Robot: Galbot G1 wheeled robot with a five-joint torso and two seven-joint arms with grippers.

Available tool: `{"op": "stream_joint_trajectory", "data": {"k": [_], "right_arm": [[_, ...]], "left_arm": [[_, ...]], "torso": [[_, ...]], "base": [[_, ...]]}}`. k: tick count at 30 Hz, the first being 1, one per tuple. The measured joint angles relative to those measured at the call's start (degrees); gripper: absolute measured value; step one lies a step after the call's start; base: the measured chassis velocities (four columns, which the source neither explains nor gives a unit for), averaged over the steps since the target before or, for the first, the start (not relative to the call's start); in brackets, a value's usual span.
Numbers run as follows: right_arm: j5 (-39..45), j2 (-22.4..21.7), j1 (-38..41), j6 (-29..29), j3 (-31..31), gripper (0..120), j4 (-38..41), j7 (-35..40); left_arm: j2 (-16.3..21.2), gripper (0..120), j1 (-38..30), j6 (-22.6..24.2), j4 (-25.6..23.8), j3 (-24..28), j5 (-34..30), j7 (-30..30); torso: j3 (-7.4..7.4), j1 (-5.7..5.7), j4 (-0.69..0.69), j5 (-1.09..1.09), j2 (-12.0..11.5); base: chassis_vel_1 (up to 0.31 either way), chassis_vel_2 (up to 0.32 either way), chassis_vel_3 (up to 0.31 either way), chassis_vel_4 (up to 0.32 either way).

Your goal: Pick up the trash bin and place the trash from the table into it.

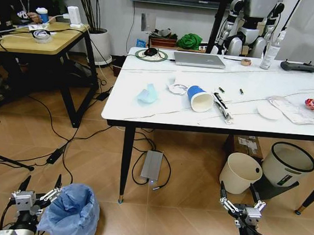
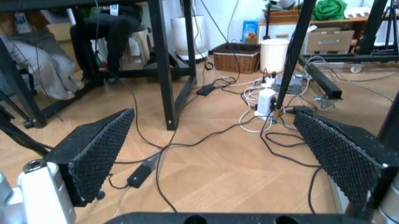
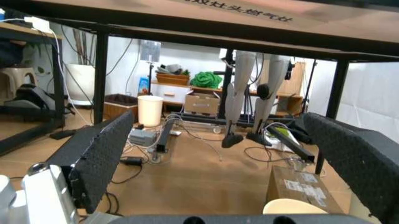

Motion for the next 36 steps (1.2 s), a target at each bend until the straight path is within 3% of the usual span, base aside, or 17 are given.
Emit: {"op": "stream_joint_trajectory", "data": {"k": [12,36], "right_arm": [[-0.8,0.0,0.7,0.5,-1.9,100,-0.3,-0.2],[-0.8,0.0,-0.3,1.7,-2.2,100,-0.7,-0.5]], "left_arm": [[0.0,100,-0.5,-0.5,3.7,-0.4,-1.4,0.4],[-0.6,100,-0.4,-0.4,4.1,-0.6,-1.4,0.5]], "torso": [[-1.90,-1.13,0.01,0.00,-3.0],[-5.33,-3.05,0.00,0.00,-8.4]], "base": [[0.000,0.000,0.000,0.000],[0.000,0.000,0.000,0.000]]}}
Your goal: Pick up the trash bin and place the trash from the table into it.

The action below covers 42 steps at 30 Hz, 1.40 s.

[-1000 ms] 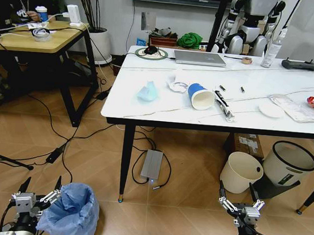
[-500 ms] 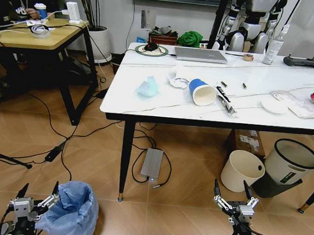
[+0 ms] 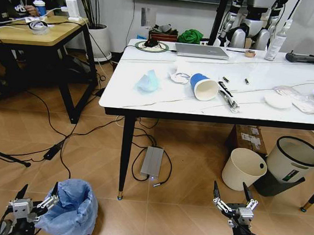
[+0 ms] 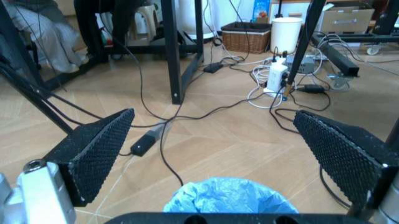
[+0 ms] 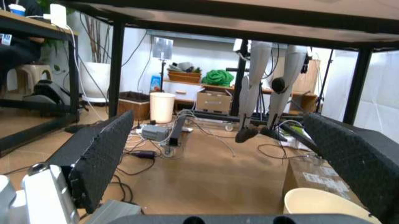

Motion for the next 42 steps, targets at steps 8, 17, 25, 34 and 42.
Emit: {"op": "stream_joint_trajectory", "data": {"k": [8,17,25,34,42], "right_arm": [[0.1,0.0,0.2,0.1,0.1,100,-0.4,-0.1],[0.6,0.0,0.7,0.1,0.2,100,-0.6,-0.2],[1.1,0.0,1.3,0.1,0.3,100,-1.1,-0.3],[1.5,0.0,2.7,-0.1,0.4,100,-1.9,-0.4],[2.2,0.0,3.0,0.3,0.1,100,-2.7,-0.8]], "left_arm": [[-0.1,100,-0.6,0.0,0.6,0.1,0.0,0.0],[-0.3,100,-1.7,0.1,2.1,0.2,0.3,0.0],[0.1,100,-3.1,1.2,4.5,0.2,0.0,0.0],[2.5,100,-7.8,1.7,10.2,-0.9,0.0,-1.0],[5.2,100,-17.0,8.5,21.4,-2.0,-2.1,-0.1]], "torso": [[-1.24,-0.69,0.00,0.00,-1.9],[-2.66,-1.36,0.00,0.00,-4.0],[-4.14,-2.02,0.00,0.00,-6.2],[-5.05,-2.24,0.01,0.00,-7.3],[-5.00,-2.19,0.00,-0.02,-7.2]], "base": [[0.000,0.000,0.000,0.000],[0.000,0.000,0.000,0.000],[0.000,0.000,0.000,0.000],[0.000,0.000,0.000,0.000],[0.000,0.000,0.000,0.000]]}}
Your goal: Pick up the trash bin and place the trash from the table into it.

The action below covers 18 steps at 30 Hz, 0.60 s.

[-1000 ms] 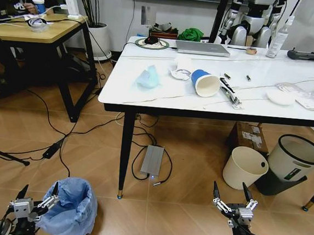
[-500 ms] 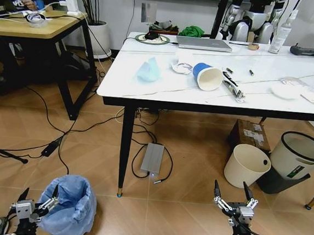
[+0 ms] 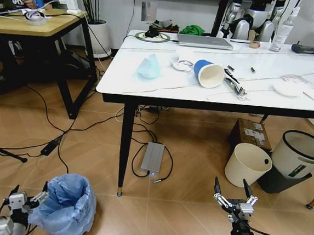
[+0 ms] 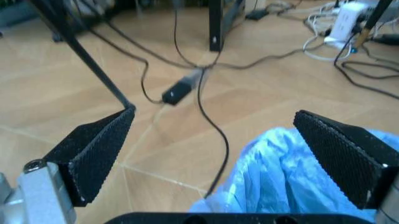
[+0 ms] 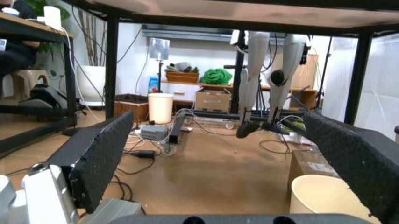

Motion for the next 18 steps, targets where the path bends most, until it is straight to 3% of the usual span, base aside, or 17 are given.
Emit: {"op": "stream_joint_trajectory", "data": {"k": [8,18], "right_arm": [[0.3,0.0,0.0,1.0,-0.1,100,-1.0,-0.3],[1.4,0.0,0.4,0.5,0.5,100,-0.3,-0.3]], "left_arm": [[-0.6,100,-2.5,6.0,1.8,2.8,-0.1,0.7],[0.3,100,-2.0,12.2,1.7,2.8,-0.1,1.4]], "torso": [[0.14,0.07,0.00,0.02,0.2],[0.23,0.11,0.01,0.02,0.4]], "base": [[0.000,0.000,0.000,0.000],[0.000,0.000,0.000,0.000]]}}
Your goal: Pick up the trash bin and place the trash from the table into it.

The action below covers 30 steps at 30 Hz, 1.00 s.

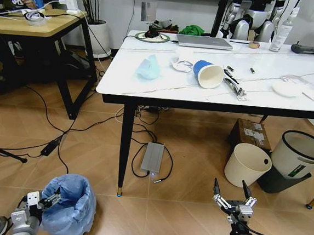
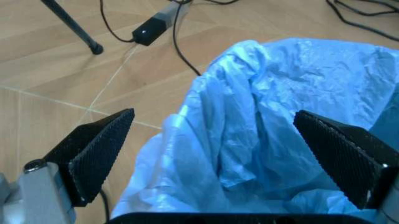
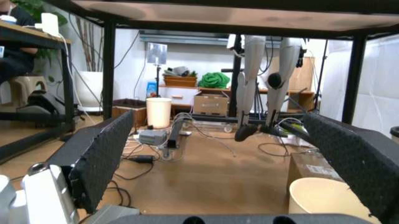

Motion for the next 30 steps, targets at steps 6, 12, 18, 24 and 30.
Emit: {"op": "stream_joint_trajectory", "data": {"k": [6,12,18,24,30], "right_arm": [[0.0,0.0,-0.1,0.0,-0.2,100,-0.1,0.0],[-0.1,0.0,0.0,-0.1,-0.3,100,-0.1,0.0],[-0.2,0.0,0.1,-0.3,-0.3,100,-0.1,0.0],[-0.2,0.0,0.3,-0.5,-0.3,100,-0.1,0.0],[-0.2,0.0,0.6,-0.7,-0.3,100,-0.1,0.0]], "left_arm": [[0.2,100,-0.3,1.9,1.1,-0.4,0.4,0.0],[-0.6,98,0.0,2.1,2.5,-0.4,1.6,0.1],[-1.0,83,-0.5,2.4,3.2,-0.6,1.8,0.1],[-1.3,61,-0.7,2.3,3.7,-0.6,2.0,0.4],[-1.6,39,-1.0,2.1,4.0,-0.6,2.0,0.4]], "torso": [[0.04,0.02,-0.01,0.00,0.1],[0.08,0.04,0.00,0.00,0.1],[0.10,0.05,-0.01,0.00,0.1],[0.11,0.05,-0.01,0.03,0.2],[0.13,0.06,0.00,0.02,0.2]], "base": [[0.000,0.000,0.000,0.000],[0.000,0.000,0.000,0.000],[0.000,0.000,0.000,0.000],[0.000,0.000,0.000,0.000],[0.000,0.000,0.000,0.000]]}}
